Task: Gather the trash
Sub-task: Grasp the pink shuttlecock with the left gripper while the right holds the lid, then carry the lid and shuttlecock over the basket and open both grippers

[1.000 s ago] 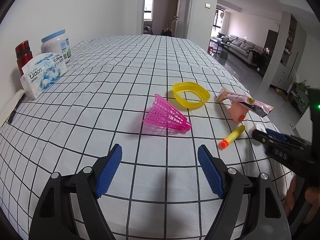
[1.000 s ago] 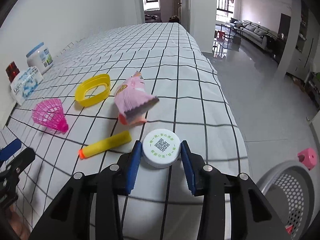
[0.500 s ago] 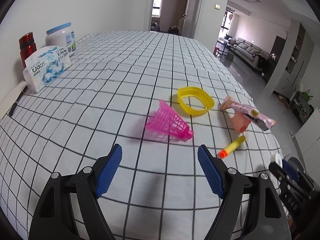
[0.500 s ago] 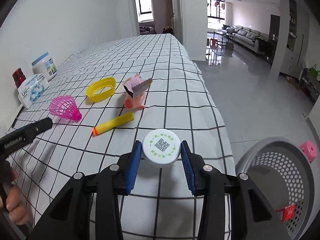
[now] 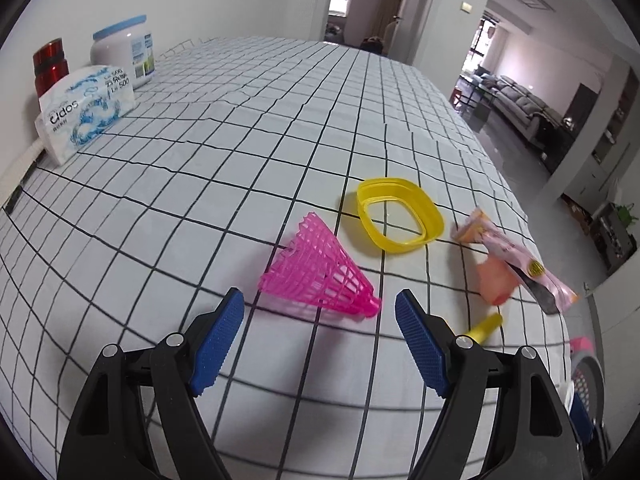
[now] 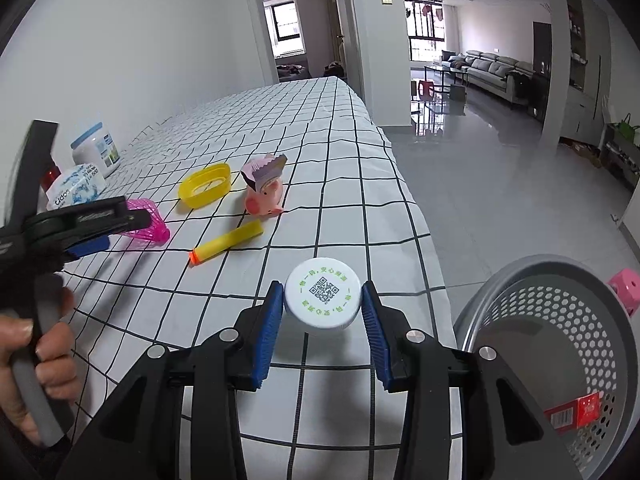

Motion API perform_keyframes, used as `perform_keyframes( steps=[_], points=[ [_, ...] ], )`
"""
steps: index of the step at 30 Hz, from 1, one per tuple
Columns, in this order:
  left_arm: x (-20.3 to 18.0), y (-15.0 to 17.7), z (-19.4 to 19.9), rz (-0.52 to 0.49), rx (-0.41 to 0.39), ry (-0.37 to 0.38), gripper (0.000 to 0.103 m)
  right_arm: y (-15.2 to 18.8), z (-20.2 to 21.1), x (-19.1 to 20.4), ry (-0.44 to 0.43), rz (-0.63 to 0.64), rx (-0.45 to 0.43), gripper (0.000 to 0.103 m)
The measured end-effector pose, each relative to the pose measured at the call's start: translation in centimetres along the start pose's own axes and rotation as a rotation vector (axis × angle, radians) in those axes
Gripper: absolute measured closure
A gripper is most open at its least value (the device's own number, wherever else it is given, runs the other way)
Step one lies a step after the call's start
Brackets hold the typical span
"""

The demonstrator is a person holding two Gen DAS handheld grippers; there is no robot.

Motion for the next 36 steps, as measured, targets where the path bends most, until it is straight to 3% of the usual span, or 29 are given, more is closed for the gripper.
perform_keyframes(
  steps=[6,9,17,36],
  points=[
    [0.0,-0.7,-2.2,0.012,0.016,-0.050,0.027,0.3,-0.1,-0.1,-0.016,0.004,-0.002,0.064],
    [0.4,-0.9,-2.8,0.021,0.030,-0.046,0.038,0.3,-0.4,-0.4,-0.027,-0.007,0.003,0.064],
    [-0.5,-0.7,-1.8,-0.029,-0.008,-0.024,0.047,0.4,-0.6,-0.9,-0.042,-0.028,0.012,0.064],
    [-4.3,3.8,7.0,-0.193,-0.123,0.075,0.048,1.7,4.2,-2.4,0.018,-0.071,-0.022,0.064]
  ],
)
Point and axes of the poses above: each gripper's, at about its wrist camera, not at the fingertips, and z roughly against the way its jaws point, x to its left, y to its underside, the point moved 3 cm from there along -z, roughly the way its jaws point, and after that the axes turned 8 degrees about -z, right-handed, at the moved point
